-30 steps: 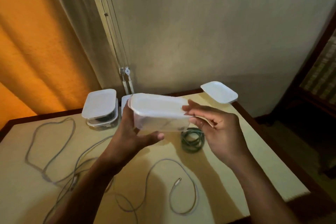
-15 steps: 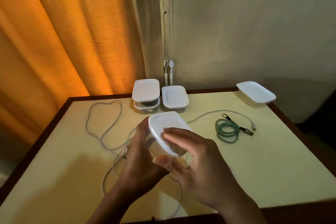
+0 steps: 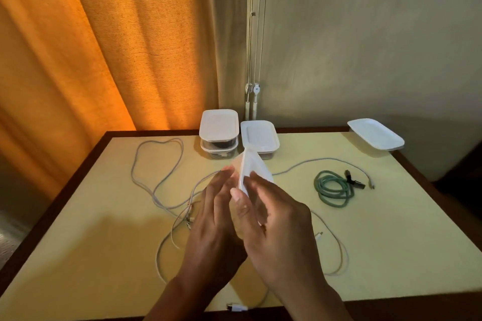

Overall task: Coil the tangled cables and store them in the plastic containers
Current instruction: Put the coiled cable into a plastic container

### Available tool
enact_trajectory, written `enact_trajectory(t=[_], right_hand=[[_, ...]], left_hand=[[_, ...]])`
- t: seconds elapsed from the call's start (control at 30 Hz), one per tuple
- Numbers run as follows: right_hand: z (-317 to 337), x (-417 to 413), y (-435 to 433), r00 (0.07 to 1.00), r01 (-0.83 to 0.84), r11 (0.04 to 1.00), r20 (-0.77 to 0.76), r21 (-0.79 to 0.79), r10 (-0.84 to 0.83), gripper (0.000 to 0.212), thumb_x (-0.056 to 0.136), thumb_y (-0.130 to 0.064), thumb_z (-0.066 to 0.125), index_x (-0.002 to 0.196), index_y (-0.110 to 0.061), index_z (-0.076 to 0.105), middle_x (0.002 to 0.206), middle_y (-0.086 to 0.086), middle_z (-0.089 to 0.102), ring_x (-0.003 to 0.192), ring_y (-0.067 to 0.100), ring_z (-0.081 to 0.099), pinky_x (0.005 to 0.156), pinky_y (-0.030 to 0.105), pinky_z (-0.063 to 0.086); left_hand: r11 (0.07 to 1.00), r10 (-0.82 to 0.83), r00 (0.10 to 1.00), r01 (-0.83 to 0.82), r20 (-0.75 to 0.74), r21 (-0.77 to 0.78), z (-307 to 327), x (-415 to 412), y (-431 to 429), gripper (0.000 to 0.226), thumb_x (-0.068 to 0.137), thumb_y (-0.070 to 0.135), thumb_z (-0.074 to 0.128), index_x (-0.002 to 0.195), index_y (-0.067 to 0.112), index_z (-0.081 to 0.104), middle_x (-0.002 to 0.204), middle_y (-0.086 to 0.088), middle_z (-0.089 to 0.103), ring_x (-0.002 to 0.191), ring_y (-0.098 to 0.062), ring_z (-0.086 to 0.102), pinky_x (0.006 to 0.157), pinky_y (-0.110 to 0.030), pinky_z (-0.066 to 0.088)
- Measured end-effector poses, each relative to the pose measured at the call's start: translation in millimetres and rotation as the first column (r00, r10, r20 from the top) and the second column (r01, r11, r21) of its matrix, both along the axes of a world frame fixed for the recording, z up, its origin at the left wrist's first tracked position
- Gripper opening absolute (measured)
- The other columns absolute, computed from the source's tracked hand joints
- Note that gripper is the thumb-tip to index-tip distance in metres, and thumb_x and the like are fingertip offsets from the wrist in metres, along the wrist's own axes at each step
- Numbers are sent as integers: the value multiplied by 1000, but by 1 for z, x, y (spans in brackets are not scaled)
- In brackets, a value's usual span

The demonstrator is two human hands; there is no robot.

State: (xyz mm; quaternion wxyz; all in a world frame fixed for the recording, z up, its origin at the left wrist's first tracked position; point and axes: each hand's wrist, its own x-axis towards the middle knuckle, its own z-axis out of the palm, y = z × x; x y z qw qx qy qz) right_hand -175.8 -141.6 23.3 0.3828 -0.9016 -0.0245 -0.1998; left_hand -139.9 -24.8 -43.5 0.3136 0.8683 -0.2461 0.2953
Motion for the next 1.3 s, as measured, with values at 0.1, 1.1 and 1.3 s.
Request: enact_trajectory(t=[0.1, 1.1, 1.3], right_hand=[[-4, -2, -3, 994, 22, 1000, 108, -8, -21, 54, 101, -54, 34, 124, -23, 71, 118, -12, 74, 99, 4, 72, 84, 26, 62], [-39, 0, -36, 905, -298, 954, 305, -40, 296, 41, 104, -41, 55, 132, -14, 68, 138, -6, 64, 133, 4, 54, 102, 32, 53], [-35, 1, -34, 919, -369, 922, 191, 119, 344, 36, 102, -38, 60, 132, -20, 68, 139, -13, 63, 134, 3, 53, 105, 37, 52]], left_hand=[[999, -44, 997, 42, 56, 33, -1, 3, -1, 84, 79, 9, 88, 148, -1, 42, 155, -18, 41, 148, -28, 38, 107, -46, 50], [175, -833, 446, -349, -328, -920, 26, 8, -5, 75, 104, 63, 28, 139, 2, 54, 124, -32, 57, 114, -43, 55, 102, -57, 41], [191, -823, 444, -368, -353, -910, 25, 12, 2, 67, 101, 59, 40, 134, 3, 59, 119, -28, 60, 106, -41, 61, 91, -51, 50]])
